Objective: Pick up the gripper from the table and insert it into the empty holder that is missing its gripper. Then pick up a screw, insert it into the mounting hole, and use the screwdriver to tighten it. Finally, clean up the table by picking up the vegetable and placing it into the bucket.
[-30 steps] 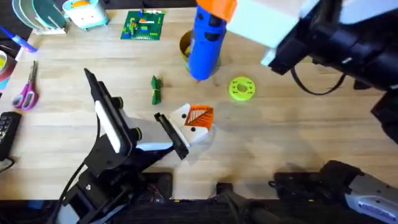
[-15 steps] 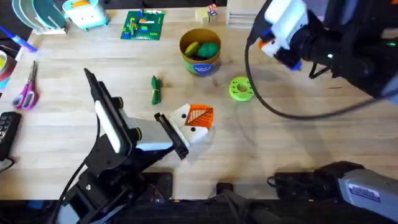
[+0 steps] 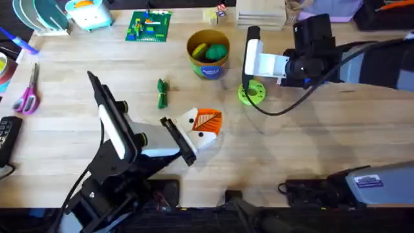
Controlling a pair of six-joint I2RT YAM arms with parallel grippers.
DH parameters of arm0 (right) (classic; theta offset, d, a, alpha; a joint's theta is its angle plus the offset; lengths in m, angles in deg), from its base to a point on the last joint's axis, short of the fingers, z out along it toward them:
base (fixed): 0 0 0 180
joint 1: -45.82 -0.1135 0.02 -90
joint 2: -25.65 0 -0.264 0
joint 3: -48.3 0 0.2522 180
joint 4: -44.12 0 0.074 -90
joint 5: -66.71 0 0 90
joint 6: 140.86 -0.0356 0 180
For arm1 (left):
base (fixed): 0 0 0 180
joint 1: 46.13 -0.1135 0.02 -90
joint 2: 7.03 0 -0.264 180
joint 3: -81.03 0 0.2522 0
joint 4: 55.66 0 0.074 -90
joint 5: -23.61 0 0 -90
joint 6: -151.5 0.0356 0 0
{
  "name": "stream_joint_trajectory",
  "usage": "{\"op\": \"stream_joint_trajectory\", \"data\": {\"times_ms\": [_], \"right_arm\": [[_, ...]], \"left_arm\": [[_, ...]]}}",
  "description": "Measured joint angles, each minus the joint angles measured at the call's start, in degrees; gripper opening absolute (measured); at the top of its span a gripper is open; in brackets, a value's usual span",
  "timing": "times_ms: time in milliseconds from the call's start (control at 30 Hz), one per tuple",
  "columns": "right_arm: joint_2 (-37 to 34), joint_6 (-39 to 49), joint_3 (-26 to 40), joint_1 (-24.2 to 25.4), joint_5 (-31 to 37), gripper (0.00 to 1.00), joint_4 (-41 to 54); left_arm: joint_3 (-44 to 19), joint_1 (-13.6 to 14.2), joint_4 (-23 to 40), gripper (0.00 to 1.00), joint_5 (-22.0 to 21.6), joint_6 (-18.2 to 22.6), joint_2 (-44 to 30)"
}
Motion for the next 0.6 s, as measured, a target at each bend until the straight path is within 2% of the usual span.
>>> {"op": "stream_joint_trajectory", "data": {"times_ms": [100,167,300,333,500,533,600], "right_arm": [[-0.3,0.6,0.3,-0.3,0.5,0.038,0.2],[-0.3,0.5,0.5,-0.3,0.6,0.285,0.2],[-0.3,1.2,1.4,-0.5,1.4,0.887,-1.5],[-0.3,1.5,1.7,-0.5,1.6,0.965,-1.8],[-0.3,0.4,2.0,-0.5,1.8,0.992,-1.5],[-0.2,-0.2,2.0,-0.5,1.9,0.993,-1.5],[0.2,-2.0,1.9,-0.5,2.0,0.994,-1.0]], "left_arm": [[0.0,0.0,0.0,0.013,0.0,0.0,0.0],[0.0,0.0,0.0,0.013,0.0,0.0,0.0],[0.0,0.0,0.0,0.013,0.0,0.0,0.0],[0.0,0.0,0.0,0.013,0.0,0.0,0.0],[0.0,0.0,0.0,0.026,0.0,0.0,0.0],[0.0,0.0,0.0,0.110,0.0,0.0,0.0],[0.0,0.0,0.0,0.363,0.0,0.2,0.0]]}}
